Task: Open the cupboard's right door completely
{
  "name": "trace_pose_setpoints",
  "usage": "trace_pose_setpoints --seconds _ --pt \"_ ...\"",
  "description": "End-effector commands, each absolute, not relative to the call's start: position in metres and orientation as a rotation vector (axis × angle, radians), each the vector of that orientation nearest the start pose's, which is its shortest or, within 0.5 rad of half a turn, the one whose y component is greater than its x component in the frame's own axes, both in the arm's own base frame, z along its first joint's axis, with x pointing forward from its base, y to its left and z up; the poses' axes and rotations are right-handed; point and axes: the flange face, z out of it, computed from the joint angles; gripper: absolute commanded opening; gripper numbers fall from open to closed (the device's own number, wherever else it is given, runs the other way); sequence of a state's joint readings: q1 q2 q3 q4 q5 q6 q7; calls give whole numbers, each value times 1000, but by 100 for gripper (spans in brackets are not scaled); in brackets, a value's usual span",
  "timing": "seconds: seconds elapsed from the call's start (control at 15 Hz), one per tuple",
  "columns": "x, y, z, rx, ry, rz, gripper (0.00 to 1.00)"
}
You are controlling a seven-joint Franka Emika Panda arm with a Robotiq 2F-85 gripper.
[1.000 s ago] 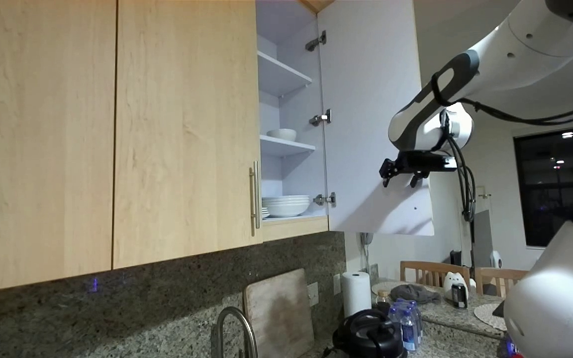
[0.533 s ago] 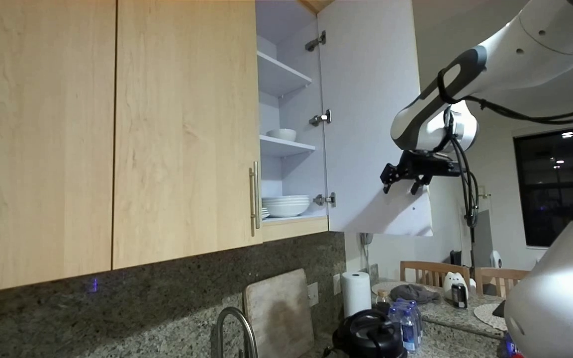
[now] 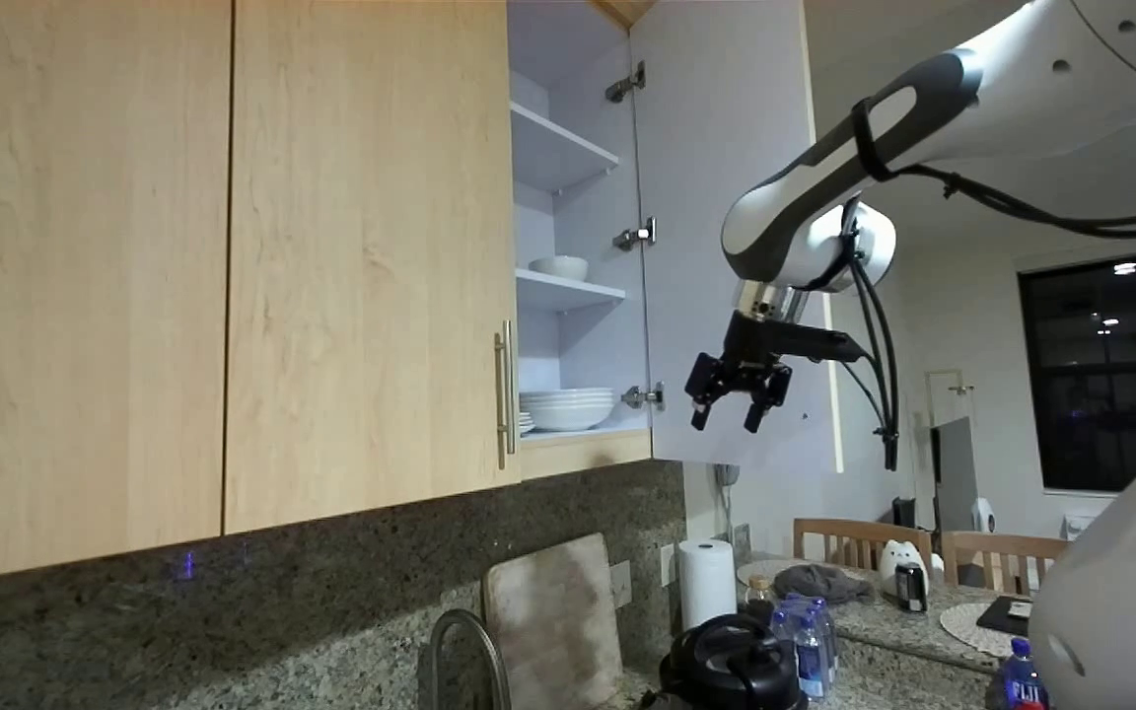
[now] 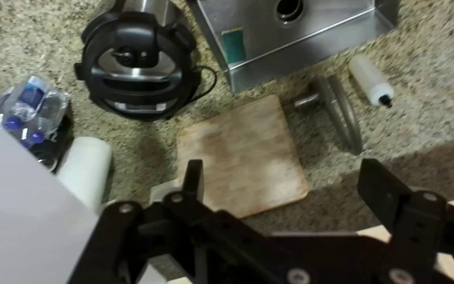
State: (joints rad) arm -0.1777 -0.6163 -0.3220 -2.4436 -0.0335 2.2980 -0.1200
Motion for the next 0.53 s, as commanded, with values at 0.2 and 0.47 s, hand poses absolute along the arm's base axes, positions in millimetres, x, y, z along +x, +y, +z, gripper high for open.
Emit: trace_pose_setpoints --seconds 0.2,0.47 --pt "373 -114 522 -3108 183 -238 100" --pt "358 -87 512 -3174 130 -41 100"
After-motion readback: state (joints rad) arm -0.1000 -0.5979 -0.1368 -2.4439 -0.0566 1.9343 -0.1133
